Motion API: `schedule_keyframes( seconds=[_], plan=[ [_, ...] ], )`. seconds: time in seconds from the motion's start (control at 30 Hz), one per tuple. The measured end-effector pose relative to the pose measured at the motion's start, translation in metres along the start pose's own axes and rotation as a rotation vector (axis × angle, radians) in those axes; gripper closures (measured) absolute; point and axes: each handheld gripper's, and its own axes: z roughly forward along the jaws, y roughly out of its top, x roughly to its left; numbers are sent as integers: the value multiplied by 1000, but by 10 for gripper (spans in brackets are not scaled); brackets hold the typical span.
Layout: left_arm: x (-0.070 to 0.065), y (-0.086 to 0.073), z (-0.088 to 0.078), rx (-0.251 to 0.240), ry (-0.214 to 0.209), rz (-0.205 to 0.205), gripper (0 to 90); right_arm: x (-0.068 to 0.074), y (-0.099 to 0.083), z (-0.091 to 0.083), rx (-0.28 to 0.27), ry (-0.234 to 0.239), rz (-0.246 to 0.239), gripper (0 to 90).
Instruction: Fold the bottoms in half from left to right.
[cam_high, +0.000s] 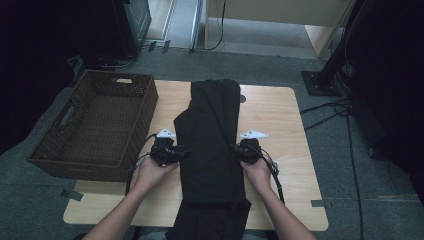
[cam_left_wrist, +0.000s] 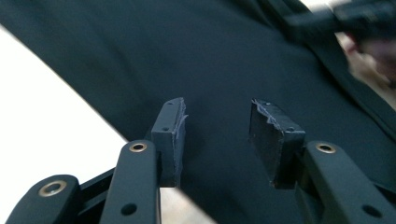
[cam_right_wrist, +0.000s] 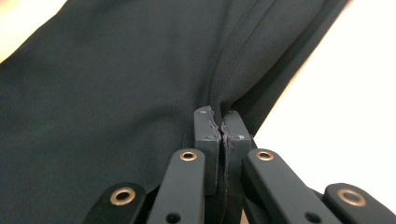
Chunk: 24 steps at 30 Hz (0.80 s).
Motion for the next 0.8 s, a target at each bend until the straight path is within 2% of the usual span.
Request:
schedule_keyframes(
  seconds=[0.1,0.2,0.3,0.37,0.5,0.57,0.67,0.77,0.8],
  plan=[
    [8,14,8,1,23,7,526,6,-10,-10,10,24,-21,878],
    [16,26,14,-2,43,5,499,11,-19,-20,21,41,-11,878],
    [29,42,23,-4,85,18,486,13,-24,-28,34,56,-9,878],
    [37,49,27,-10,97,3,467,15,-27,-32,44,71,-10,878],
    [49,56,39,-1,125,-12,453,22,-33,-38,63,99,-33,877],
    [52,56,46,10,127,-21,453,26,-36,-41,64,87,-58,874],
    [51,55,54,37,149,10,458,26,-39,-42,54,81,-55,872],
    [48,51,58,46,138,28,548,26,-41,-45,58,82,-46,872],
    [47,50,59,48,131,31,642,26,-42,-46,57,86,-41,871]
  ],
)
